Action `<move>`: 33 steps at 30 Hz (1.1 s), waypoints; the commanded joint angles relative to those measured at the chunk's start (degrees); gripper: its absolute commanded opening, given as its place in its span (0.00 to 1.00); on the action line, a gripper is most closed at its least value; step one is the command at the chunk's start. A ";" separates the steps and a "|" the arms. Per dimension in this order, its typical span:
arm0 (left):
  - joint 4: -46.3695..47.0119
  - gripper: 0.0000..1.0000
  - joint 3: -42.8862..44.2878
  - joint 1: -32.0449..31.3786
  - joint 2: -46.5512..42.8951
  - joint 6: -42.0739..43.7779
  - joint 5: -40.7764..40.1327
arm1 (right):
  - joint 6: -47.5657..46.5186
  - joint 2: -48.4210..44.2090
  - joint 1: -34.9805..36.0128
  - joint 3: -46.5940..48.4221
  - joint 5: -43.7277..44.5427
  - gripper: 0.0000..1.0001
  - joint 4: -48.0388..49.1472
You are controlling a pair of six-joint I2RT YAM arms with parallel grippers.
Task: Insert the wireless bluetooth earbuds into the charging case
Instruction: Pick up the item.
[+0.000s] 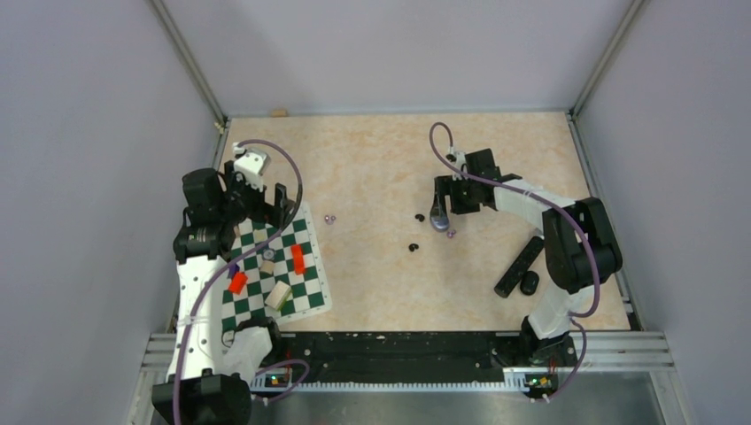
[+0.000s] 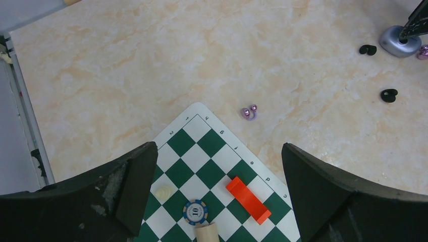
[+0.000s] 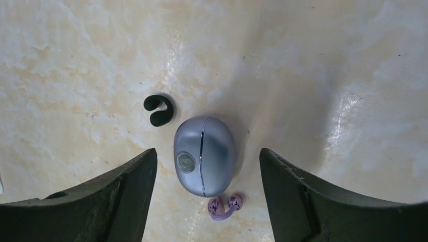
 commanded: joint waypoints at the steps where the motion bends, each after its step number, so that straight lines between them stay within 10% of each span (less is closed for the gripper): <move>1: 2.35 0.99 -0.07 0.63 -0.17 -0.77 1.25 | -1.58 -2.32 0.97 1.24 0.63 0.73 -0.58; 33: 2.27 0.99 0.06 2.17 -1.76 -1.51 3.93 | -12.10 1.48 8.86 2.84 16.36 0.73 -4.50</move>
